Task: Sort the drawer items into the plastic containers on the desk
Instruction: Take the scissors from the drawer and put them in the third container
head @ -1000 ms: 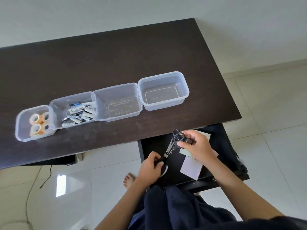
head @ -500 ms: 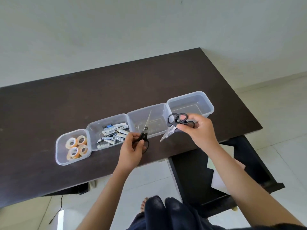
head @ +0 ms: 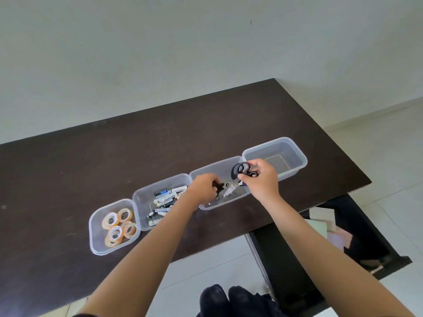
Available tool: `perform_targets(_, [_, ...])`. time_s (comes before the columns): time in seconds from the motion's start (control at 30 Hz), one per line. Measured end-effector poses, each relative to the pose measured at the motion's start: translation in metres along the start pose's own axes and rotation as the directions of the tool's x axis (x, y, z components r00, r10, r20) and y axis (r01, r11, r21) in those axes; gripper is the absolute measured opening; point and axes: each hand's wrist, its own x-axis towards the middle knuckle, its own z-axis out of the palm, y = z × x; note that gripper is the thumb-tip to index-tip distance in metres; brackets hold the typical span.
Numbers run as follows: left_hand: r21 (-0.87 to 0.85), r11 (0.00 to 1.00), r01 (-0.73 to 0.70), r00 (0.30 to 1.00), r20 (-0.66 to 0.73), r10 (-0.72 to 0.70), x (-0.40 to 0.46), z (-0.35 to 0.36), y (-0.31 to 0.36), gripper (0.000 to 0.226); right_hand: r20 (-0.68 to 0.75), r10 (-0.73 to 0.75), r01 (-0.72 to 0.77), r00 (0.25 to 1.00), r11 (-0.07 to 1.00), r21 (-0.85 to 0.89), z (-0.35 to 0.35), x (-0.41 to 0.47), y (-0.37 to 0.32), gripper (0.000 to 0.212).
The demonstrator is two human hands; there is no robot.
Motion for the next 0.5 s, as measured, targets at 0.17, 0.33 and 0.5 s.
perform_targets(0.17, [0.099,0.995,0.004,1.0,0.019,-0.006,0.004,0.001,-0.005,0.046,-0.009,0.013,-0.013,1.0,0.999,-0.049,0.006,-0.003,0.009,0.038])
perform_targets(0.33, [0.203,0.975,-0.086,0.988,-0.11,0.11,-0.007,0.003,-0.011,0.04,0.002,-0.007,0.007,1.0,0.995,-0.103,0.012,0.002,0.006,0.036])
perform_targets(0.5, [0.263,0.964,-0.043,0.944,-0.304,0.125,-0.019,0.014,-0.026,0.063,0.108,0.016,0.007,0.994,0.979,-0.206,0.025,0.012,0.002,0.043])
